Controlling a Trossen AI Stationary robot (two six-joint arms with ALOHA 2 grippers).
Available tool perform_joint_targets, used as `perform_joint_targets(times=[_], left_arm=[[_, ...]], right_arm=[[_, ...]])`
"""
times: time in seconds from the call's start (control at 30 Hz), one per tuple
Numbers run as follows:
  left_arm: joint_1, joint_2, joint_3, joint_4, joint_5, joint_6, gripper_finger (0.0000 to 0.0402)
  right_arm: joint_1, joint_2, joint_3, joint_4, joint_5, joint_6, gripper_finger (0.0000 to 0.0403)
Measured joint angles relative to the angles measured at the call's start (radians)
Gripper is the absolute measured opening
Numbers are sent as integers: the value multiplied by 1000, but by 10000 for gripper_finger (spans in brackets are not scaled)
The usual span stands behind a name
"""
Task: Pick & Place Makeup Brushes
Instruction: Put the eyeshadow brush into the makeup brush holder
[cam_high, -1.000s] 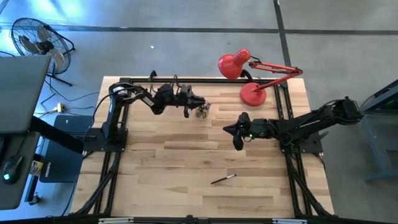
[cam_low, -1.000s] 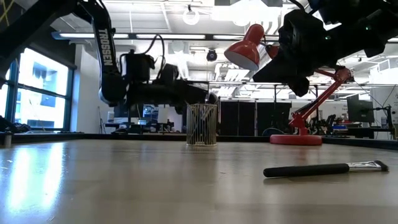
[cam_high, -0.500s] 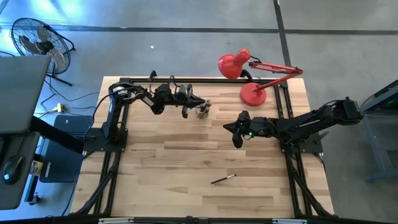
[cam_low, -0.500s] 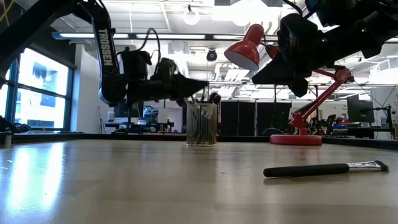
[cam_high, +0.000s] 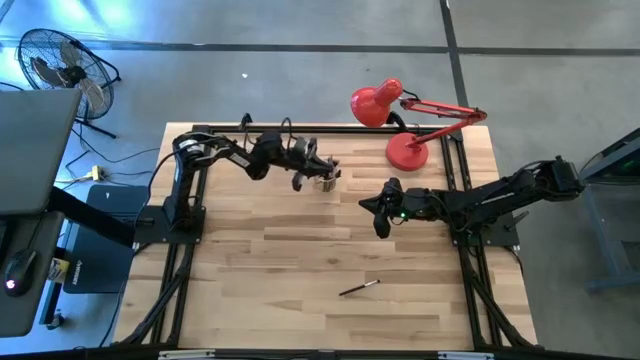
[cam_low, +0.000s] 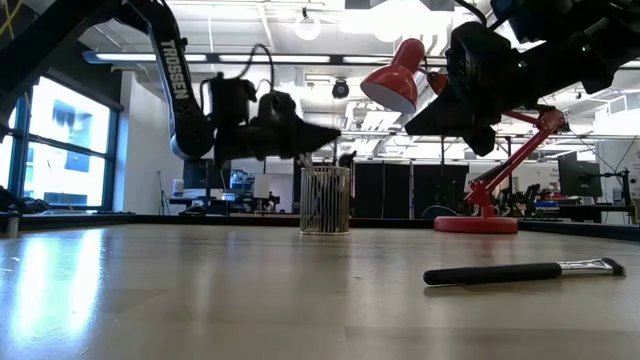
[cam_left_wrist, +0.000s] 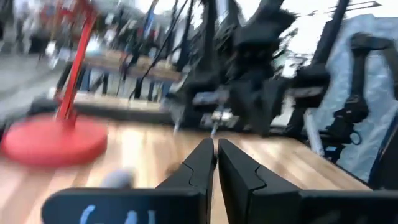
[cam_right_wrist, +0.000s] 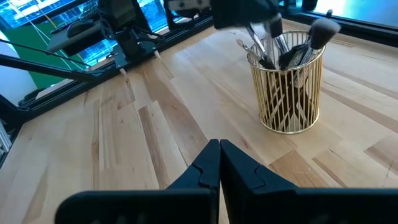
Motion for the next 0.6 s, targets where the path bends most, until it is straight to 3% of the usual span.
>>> perform_joint_targets(times=[0.17,0.33,0.6], left_arm=[[0,0,0,-115,-50,1,23],[1,-1,0,-99,-56,43,24],[23,-111,-2,-112,-69,117,24]], right_arm=[[0,0,0,0,0,0,0],[0,0,0,0,0,3,0],[0,0,0,-1,0,0,0]])
